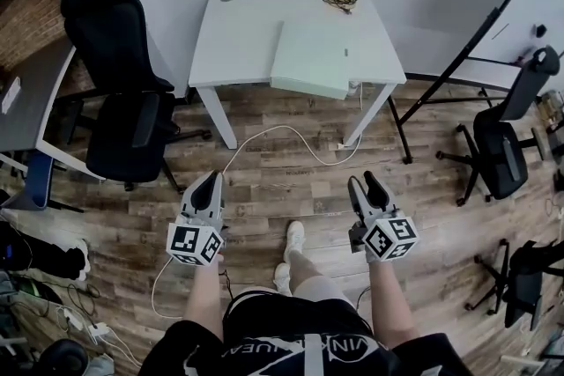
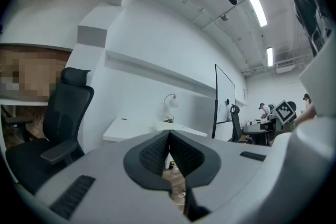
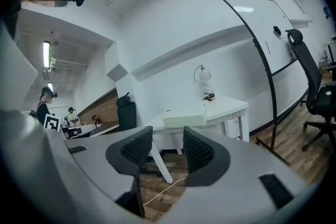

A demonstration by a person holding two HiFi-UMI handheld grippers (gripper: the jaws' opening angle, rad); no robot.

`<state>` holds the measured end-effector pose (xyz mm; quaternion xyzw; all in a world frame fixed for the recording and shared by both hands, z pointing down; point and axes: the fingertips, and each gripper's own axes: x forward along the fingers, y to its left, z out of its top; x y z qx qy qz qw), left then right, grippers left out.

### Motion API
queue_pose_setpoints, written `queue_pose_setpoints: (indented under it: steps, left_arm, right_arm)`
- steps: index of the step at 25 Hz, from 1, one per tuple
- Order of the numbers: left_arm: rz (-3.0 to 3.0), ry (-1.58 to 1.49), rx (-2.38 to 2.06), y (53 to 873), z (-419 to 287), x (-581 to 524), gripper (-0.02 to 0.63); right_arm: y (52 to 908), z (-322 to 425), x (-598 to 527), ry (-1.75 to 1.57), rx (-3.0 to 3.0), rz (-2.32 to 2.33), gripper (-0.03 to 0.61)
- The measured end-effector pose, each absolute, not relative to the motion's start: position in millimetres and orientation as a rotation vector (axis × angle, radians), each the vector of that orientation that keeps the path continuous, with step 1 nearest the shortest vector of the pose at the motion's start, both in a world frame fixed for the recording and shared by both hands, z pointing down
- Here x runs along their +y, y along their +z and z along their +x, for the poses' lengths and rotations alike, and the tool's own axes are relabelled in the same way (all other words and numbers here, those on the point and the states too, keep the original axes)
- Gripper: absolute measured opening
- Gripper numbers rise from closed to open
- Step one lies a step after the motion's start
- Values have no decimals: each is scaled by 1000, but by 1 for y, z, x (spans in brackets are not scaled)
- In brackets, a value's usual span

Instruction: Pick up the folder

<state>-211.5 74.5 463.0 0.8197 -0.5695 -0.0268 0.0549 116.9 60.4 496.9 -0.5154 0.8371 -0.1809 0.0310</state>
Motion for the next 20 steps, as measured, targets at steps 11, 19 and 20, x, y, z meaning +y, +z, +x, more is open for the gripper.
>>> queue_pose_setpoints:
  steps: [11, 19, 20]
  left_arm:
    - [2478, -86, -1734, 465, -217, 8, 14]
    - [2451, -69, -1732, 473, -217, -46, 14]
    - [2446, -70, -1732, 474, -217, -51, 14]
  right_arm:
    - [516, 104, -12, -635, 2603, -1550, 181]
    - [536, 96, -67, -746, 2593, -1522, 186]
    - [538, 96, -73, -759, 2591, -1519, 187]
